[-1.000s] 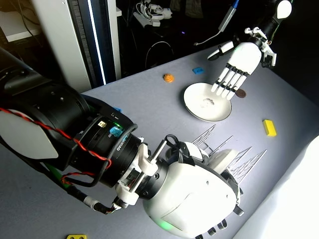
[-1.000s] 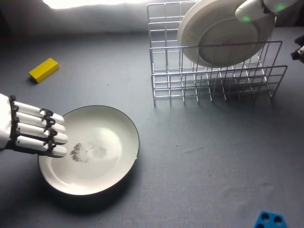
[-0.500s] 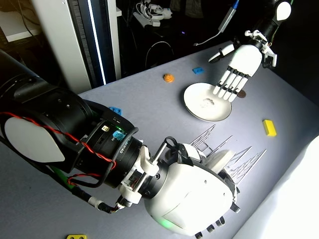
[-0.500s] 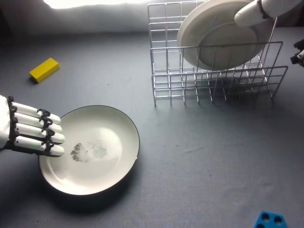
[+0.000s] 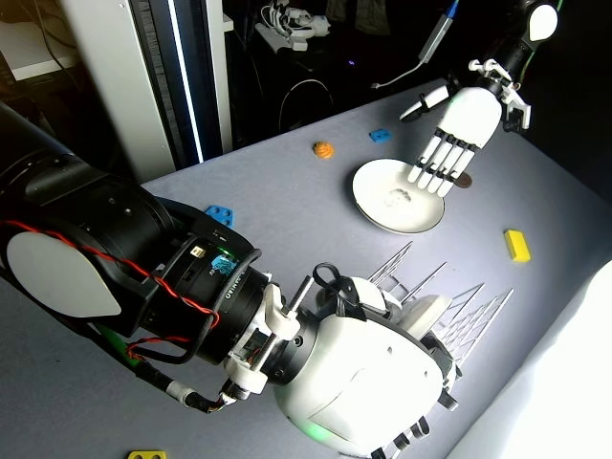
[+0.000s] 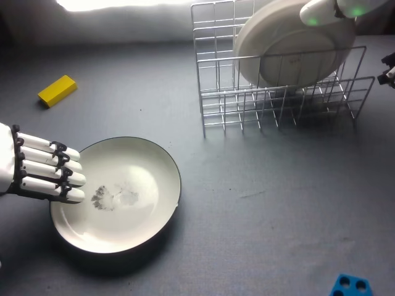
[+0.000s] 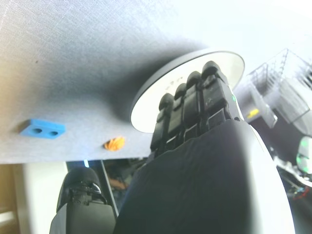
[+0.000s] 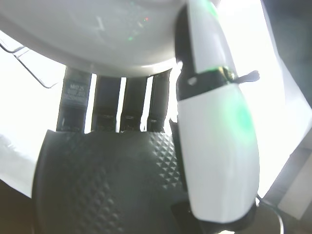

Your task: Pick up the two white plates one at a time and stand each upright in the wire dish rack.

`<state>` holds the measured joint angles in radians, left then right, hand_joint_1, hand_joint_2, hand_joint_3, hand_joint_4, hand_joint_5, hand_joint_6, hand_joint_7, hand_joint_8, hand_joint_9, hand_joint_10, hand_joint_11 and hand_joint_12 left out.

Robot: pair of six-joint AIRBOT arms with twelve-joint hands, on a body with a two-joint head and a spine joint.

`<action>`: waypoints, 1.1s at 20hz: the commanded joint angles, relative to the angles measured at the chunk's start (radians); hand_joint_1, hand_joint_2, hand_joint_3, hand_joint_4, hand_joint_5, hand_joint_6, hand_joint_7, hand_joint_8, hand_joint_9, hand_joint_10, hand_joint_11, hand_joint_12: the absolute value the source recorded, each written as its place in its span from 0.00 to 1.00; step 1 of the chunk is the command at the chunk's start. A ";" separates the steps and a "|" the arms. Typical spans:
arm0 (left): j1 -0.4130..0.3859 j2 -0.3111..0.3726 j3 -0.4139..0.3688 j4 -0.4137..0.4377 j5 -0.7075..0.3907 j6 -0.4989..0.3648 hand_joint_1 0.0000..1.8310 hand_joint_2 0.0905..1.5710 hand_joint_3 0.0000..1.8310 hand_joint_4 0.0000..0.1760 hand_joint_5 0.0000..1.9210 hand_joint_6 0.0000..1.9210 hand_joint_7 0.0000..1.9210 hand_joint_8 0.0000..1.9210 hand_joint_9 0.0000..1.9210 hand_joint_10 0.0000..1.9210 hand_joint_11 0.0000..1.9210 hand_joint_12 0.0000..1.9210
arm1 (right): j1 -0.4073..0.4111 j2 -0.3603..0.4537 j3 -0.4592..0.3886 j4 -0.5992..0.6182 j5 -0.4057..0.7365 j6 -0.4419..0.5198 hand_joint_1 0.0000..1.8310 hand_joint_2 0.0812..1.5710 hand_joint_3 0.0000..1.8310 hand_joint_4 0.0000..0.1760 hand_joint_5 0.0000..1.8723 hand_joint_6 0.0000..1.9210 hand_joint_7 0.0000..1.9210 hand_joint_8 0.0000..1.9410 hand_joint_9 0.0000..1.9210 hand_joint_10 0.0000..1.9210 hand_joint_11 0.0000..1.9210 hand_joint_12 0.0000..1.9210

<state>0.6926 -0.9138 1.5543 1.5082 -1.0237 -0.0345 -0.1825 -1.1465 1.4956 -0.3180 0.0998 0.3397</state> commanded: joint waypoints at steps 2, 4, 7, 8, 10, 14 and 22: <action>0.002 0.004 0.006 -0.053 -0.034 0.002 0.00 0.61 0.00 0.00 0.03 0.00 0.00 0.00 0.00 0.00 0.00 0.00 | 0.004 0.007 0.005 0.018 0.105 0.010 0.63 0.64 0.00 0.00 0.46 0.03 0.51 0.01 0.50 0.07 0.27 0.61; 0.003 0.004 0.006 -0.053 -0.034 0.002 0.00 0.62 0.00 0.00 0.02 0.00 0.00 0.00 0.00 0.00 0.00 0.00 | 0.003 0.007 0.005 0.018 0.106 0.009 0.62 0.65 0.00 0.00 0.47 0.02 0.51 0.00 0.49 0.05 0.25 0.62; 0.005 0.004 0.006 -0.053 -0.034 0.003 0.00 0.61 0.00 0.00 0.02 0.00 0.00 0.00 0.00 0.00 0.00 0.00 | 0.004 0.007 0.005 0.018 0.110 0.009 0.61 0.65 0.00 0.00 0.46 0.01 0.50 0.00 0.49 0.04 0.24 0.62; 0.006 0.004 0.006 -0.053 -0.034 0.004 0.00 0.61 0.00 0.00 0.02 0.00 0.00 0.00 0.00 0.00 0.00 0.00 | 0.005 0.008 0.005 0.018 0.111 0.009 0.61 0.65 0.00 0.00 0.46 0.00 0.50 0.00 0.49 0.03 0.24 0.62; 0.008 0.005 0.006 -0.053 -0.034 0.006 0.00 0.61 0.00 0.00 0.01 0.00 0.00 0.00 0.00 0.00 0.00 0.00 | 0.018 0.009 0.005 0.018 0.111 0.009 0.59 0.65 0.00 0.00 0.45 0.00 0.48 0.00 0.48 0.02 0.22 0.63; 0.012 0.005 0.006 -0.053 -0.034 0.011 0.00 0.62 0.00 0.00 0.02 0.00 0.00 0.00 0.00 0.00 0.00 0.00 | 0.051 0.015 0.000 0.018 0.110 0.010 0.57 0.67 0.00 0.00 0.40 0.00 0.43 0.00 0.42 0.00 0.16 0.65; 0.012 0.005 0.009 -0.053 -0.034 0.013 0.00 0.61 0.00 0.00 0.02 0.00 0.00 0.00 0.00 0.00 0.00 0.00 | 0.115 0.047 -0.052 -0.045 0.154 -0.063 0.58 0.66 0.00 0.00 0.39 0.00 0.42 0.00 0.41 0.00 0.16 0.63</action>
<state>0.7052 -0.9138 1.5574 1.5082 -1.0225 -0.0238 -0.0792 -1.1065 1.4414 -0.3836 0.1379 0.2607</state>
